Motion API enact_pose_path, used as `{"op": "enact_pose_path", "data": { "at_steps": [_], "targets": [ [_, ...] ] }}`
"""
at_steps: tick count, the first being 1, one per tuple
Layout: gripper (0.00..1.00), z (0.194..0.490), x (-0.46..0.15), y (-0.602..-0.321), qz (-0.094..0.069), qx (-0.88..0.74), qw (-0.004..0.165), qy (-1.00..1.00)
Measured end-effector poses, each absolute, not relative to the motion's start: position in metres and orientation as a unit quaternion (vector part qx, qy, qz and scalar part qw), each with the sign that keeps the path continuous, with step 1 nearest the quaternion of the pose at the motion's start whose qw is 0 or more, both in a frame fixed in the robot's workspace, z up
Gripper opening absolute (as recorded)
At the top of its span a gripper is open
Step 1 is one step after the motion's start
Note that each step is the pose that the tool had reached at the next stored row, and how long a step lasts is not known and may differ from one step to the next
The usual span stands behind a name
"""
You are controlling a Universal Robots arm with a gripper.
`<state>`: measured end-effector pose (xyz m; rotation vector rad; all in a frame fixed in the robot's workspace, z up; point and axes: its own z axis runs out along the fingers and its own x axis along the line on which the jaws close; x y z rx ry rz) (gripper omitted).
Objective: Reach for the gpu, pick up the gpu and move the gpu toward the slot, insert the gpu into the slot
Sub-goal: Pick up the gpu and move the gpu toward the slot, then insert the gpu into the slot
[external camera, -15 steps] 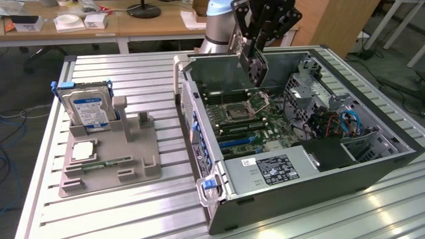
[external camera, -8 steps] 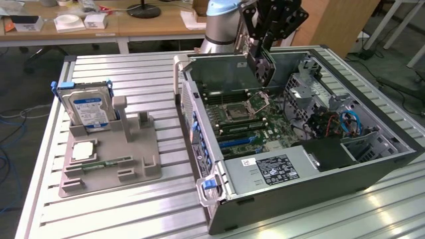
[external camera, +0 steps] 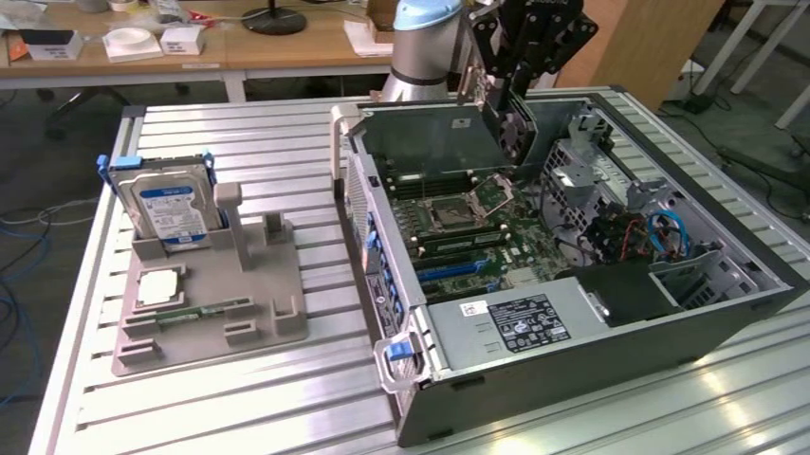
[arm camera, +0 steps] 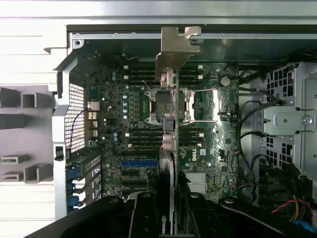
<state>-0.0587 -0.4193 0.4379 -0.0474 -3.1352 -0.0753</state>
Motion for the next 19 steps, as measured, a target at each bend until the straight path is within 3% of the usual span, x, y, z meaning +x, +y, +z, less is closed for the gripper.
{"op": "enact_pose_path", "data": {
  "at_steps": [19],
  "targets": [
    [0.26, 0.4376, -0.0587, -0.4193, -0.024, 0.025, 0.003, -0.999]
  ]
}}
